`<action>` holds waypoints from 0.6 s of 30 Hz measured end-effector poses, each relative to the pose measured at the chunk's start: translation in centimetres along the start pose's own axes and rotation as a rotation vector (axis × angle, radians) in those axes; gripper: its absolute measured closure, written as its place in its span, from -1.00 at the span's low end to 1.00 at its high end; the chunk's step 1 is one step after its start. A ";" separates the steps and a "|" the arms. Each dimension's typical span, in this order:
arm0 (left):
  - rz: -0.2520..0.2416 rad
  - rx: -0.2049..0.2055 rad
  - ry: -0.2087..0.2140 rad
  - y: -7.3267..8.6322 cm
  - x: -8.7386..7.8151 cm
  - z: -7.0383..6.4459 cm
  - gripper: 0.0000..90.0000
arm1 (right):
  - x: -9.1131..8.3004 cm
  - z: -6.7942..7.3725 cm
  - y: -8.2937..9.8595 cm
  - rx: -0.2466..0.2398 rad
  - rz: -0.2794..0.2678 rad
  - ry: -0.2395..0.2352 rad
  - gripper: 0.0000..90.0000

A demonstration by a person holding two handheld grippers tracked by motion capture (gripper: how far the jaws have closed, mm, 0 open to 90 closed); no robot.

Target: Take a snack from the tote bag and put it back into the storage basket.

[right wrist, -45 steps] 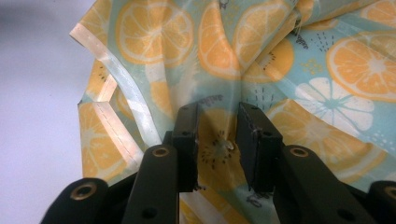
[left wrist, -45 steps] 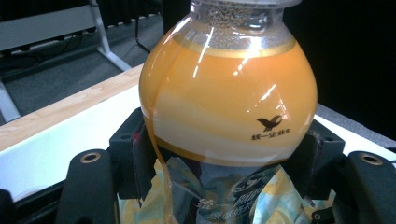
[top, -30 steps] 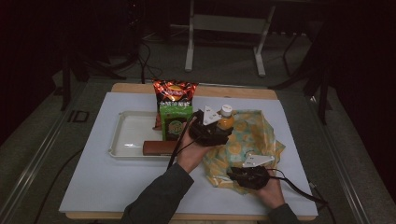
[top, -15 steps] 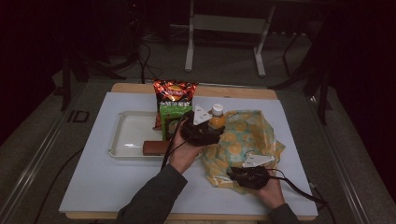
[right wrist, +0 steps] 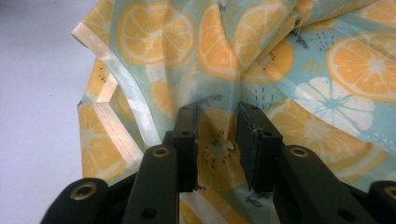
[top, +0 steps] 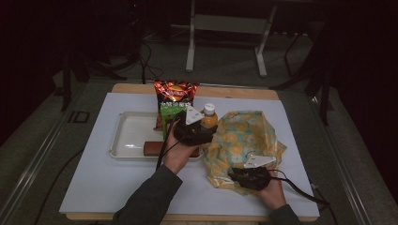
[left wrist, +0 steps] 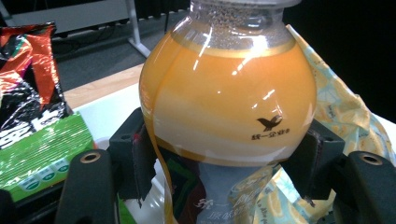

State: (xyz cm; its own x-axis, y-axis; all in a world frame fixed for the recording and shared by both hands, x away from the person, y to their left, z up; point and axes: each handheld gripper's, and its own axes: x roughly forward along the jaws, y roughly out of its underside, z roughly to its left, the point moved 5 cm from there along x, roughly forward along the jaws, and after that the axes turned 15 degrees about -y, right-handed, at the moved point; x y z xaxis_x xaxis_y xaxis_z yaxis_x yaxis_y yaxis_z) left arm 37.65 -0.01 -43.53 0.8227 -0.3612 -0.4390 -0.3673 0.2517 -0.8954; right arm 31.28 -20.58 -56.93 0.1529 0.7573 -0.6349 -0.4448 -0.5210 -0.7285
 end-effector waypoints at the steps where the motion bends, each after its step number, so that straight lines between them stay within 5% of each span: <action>1: 0.000 0.000 0.000 0.0 0.0 0.0 -0.26 | 0.0 0.0 0.0 0.000 0.000 0.000 0.55; 18: 0.012 -0.019 -0.040 1.0 -0.5 1.9 -0.26 | 0.0 0.0 0.0 -0.001 0.001 0.001 0.55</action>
State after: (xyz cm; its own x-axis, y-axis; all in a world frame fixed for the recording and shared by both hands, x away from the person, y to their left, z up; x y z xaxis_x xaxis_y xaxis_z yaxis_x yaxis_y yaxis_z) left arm 37.69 2.11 -44.10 0.8347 -0.3224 -0.4465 -0.3847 0.2387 -0.8916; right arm 31.26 -20.58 -56.94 0.1537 0.7565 -0.6357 -0.4443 -0.5217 -0.7283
